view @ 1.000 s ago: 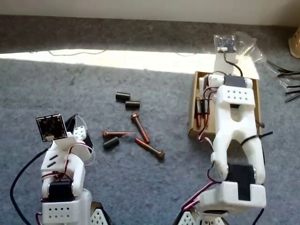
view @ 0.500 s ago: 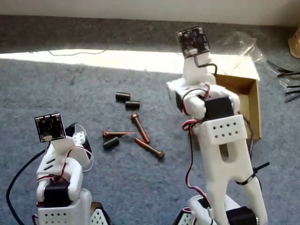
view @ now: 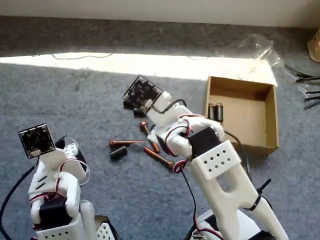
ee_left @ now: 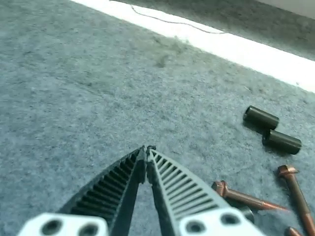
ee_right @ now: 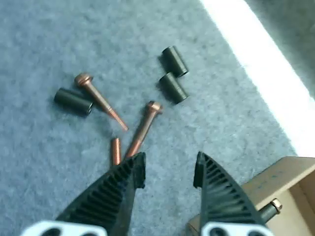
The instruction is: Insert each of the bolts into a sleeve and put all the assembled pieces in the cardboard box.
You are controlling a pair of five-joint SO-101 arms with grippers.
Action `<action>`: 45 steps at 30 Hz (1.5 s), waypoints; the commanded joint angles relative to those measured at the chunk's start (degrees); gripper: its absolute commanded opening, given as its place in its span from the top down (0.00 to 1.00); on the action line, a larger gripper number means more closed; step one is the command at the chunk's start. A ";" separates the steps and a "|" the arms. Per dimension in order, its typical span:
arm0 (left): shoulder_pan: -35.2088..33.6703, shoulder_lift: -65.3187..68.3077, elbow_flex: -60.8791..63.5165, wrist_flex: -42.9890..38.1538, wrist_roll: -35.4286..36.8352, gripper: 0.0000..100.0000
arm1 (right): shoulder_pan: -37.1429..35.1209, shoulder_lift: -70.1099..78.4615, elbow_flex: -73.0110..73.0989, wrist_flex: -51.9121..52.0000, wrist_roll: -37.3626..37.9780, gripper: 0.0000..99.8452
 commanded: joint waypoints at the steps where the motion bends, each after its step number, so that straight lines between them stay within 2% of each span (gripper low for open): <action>1: -6.20 0.04 -2.59 -1.49 0.26 0.97 | -3.47 -1.89 4.35 -0.22 5.45 0.85; 5: -6.64 0.04 -2.07 -1.49 0.26 0.97 | -4.62 -1.98 10.15 -8.75 10.29 0.85; 9: -6.81 0.04 -1.36 -1.58 0.26 0.97 | -3.03 -1.63 15.52 -20.44 11.60 0.85; 13: -6.81 0.04 -1.36 -1.58 0.26 0.97 | -2.68 1.89 13.93 -21.14 11.69 0.85; 20: -6.81 0.04 -1.19 -1.58 0.26 0.97 | -2.86 20.70 -10.24 -7.78 11.69 0.85; 26: -6.81 0.04 0.48 -1.76 0.26 0.97 | -2.86 38.11 -32.22 -0.84 11.69 0.85; 34: -6.81 0.04 3.12 -5.45 -0.26 0.97 | -2.59 62.02 -64.92 13.85 11.87 0.85; 38: -6.64 0.04 3.12 -5.36 -5.63 0.97 | -2.59 72.75 -79.69 20.18 17.49 0.85; 45: -6.64 0.04 3.12 -5.27 -5.80 0.97 | 1.54 86.11 -100.79 28.62 18.20 0.85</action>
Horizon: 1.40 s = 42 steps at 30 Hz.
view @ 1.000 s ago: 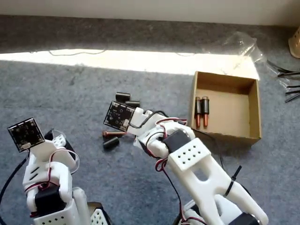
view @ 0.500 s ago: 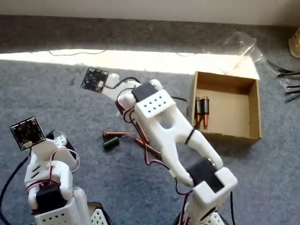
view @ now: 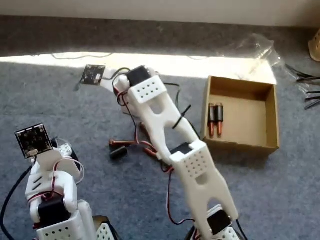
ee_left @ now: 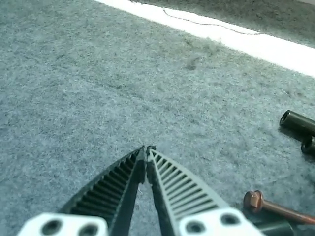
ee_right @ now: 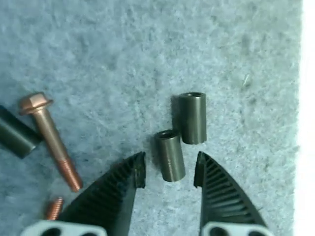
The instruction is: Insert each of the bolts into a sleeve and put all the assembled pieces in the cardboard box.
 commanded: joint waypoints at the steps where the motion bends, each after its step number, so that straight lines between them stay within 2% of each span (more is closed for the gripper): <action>1: -0.31 -0.40 -0.40 -1.14 -0.44 0.97 | 3.47 2.77 -11.30 4.35 0.88 0.85; 5: -0.31 -0.40 -0.40 -1.14 -0.53 0.97 | 5.76 8.22 -15.52 6.11 4.31 0.85; 15: -0.31 -0.40 0.13 -1.49 -0.62 0.97 | 5.14 13.32 -18.68 6.11 4.75 0.85; 37: -0.31 -0.40 0.22 -1.49 -0.62 0.97 | 2.95 13.85 -18.07 3.21 4.75 0.85; 42: -0.31 -0.40 0.22 -1.49 -0.62 0.97 | 2.86 18.77 -18.59 3.21 4.75 0.85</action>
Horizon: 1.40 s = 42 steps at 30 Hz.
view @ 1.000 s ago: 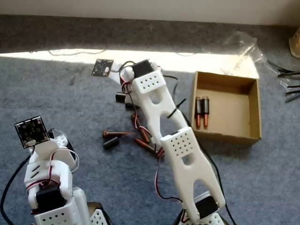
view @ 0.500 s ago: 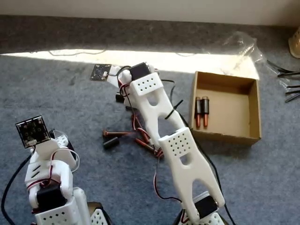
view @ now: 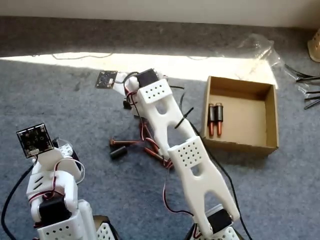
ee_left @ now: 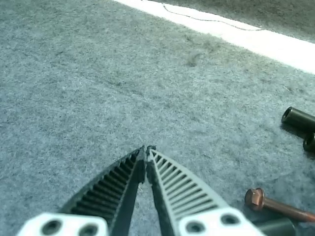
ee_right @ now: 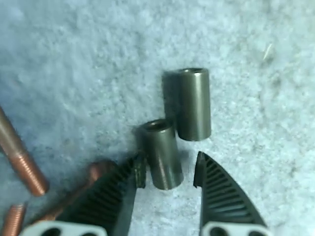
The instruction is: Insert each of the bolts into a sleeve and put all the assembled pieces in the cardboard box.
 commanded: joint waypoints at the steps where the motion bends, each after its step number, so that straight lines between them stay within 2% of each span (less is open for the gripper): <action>1: -0.31 -0.40 -0.48 -1.49 -0.44 0.97 | -0.66 1.71 -2.51 -1.36 0.53 0.85; 12: -0.31 -0.40 -0.48 -1.49 -0.44 0.97 | -0.84 3.56 -7.60 -1.54 0.35 0.86; 17: -0.31 -0.40 -0.48 -1.49 -0.44 0.97 | -0.75 3.56 -7.69 -1.19 0.00 1.00; 19: -0.31 -0.40 -0.48 -1.49 -0.44 0.97 | -0.66 3.56 -7.78 -1.01 -0.44 0.99; 24: -0.31 -0.40 -0.48 -1.49 -0.44 0.97 | -0.75 2.95 -7.96 -0.92 -9.76 1.00; 32: -0.31 -0.40 -0.48 -1.49 -0.44 0.97 | -0.75 0.40 -16.92 6.90 -16.62 1.00; 42: 2.42 -0.40 0.57 -1.58 -0.62 0.97 | -0.40 -5.23 -20.62 7.16 -26.99 1.00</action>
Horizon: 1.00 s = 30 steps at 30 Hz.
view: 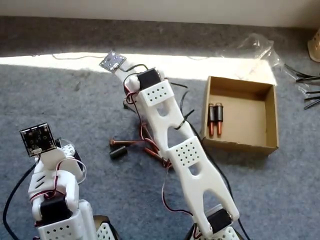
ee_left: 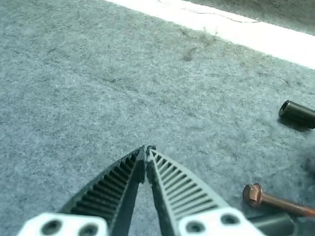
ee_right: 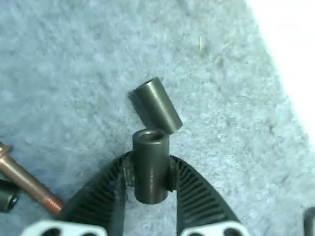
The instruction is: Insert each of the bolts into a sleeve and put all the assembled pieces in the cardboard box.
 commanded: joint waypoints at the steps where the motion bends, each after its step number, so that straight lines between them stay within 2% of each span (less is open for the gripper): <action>1: 1.19 -0.40 -0.48 -1.23 -0.26 0.97 | 0.04 -8.40 -4.00 1.10 -3.78 1.00; 5: 1.19 -0.40 -0.22 -1.23 -0.26 0.97 | 1.27 -14.37 -3.82 1.19 -8.18 1.00; 9: 1.19 -0.40 -0.13 -1.23 -0.26 0.97 | 2.68 -20.79 -2.77 1.27 -9.14 1.00; 11: 1.27 -0.40 -0.13 -1.14 -0.70 0.97 | 2.95 -25.19 0.57 1.27 -9.14 1.00; 14: 1.80 -0.40 -0.04 -1.14 -5.10 0.97 | 2.95 -33.10 8.13 1.19 -9.14 1.00; 20: 6.46 -0.40 1.10 -1.14 -10.29 0.97 | 2.95 -49.80 23.78 1.10 -9.14 1.00; 30: 12.26 -0.31 1.98 -0.79 -10.81 0.97 | 6.55 -70.99 38.90 1.10 -9.23 1.00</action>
